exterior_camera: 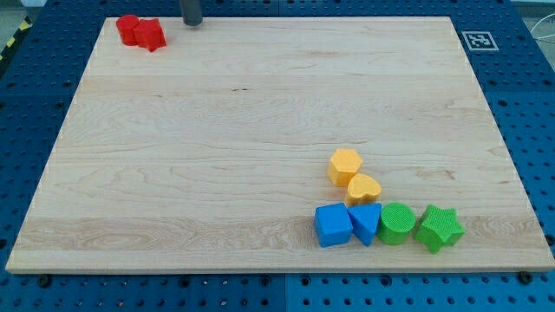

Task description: Slide the red circle down a bit

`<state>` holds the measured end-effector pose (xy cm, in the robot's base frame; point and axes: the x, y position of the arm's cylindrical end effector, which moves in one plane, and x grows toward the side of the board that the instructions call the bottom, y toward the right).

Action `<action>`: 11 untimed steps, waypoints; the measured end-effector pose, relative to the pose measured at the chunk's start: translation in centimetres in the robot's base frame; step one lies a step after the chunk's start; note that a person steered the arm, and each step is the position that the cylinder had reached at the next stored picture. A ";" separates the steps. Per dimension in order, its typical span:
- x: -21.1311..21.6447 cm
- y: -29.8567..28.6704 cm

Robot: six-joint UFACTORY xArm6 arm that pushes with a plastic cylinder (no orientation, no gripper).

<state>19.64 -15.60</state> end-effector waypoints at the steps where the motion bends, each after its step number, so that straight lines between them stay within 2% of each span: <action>1: -0.5 -0.4; 9: -0.3 -8.8; 11: 1.6 -10.0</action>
